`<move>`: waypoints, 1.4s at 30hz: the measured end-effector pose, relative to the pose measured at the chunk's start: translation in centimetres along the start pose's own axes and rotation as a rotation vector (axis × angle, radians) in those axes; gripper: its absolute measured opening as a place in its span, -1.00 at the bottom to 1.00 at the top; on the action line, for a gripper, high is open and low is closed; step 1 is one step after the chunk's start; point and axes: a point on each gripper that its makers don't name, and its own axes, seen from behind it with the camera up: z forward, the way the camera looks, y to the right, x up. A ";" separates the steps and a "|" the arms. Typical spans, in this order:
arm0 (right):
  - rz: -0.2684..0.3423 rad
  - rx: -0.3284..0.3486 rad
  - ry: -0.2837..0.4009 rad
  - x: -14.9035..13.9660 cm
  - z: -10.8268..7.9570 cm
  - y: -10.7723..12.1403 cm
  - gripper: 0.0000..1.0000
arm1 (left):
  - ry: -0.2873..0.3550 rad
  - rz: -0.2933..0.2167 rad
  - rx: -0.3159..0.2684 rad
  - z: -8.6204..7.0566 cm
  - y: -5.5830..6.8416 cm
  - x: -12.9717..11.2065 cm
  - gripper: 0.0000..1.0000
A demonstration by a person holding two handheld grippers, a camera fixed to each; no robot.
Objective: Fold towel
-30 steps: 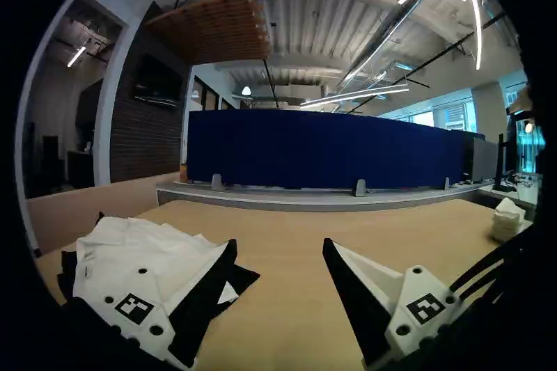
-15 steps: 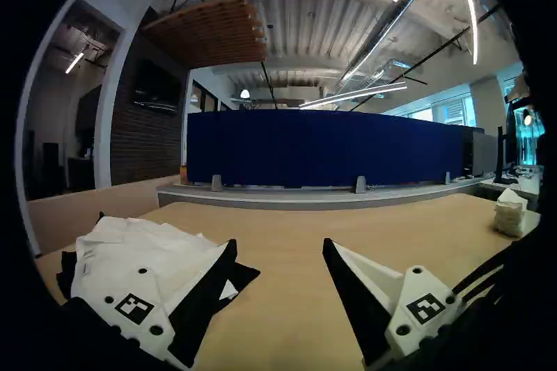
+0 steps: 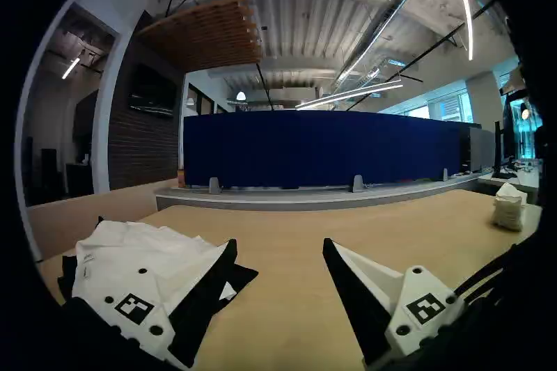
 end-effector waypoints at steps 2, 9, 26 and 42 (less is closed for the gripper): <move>-0.005 0.004 0.013 0.2 0.1 0.1 1.00 | 0.000 0.000 0.000 0.0 0.0 0.0 0.86; -0.015 0.017 0.040 0.3 0.3 0.5 1.00 | 0.000 0.001 0.000 0.0 0.0 0.0 0.87; -0.057 0.057 0.063 -6.6 0.7 -0.6 1.00 | 0.000 0.000 0.000 0.1 0.1 0.0 0.88; -0.030 0.073 0.049 -15.6 2.9 -2.1 1.00 | 0.000 0.000 0.000 0.0 0.1 0.0 0.88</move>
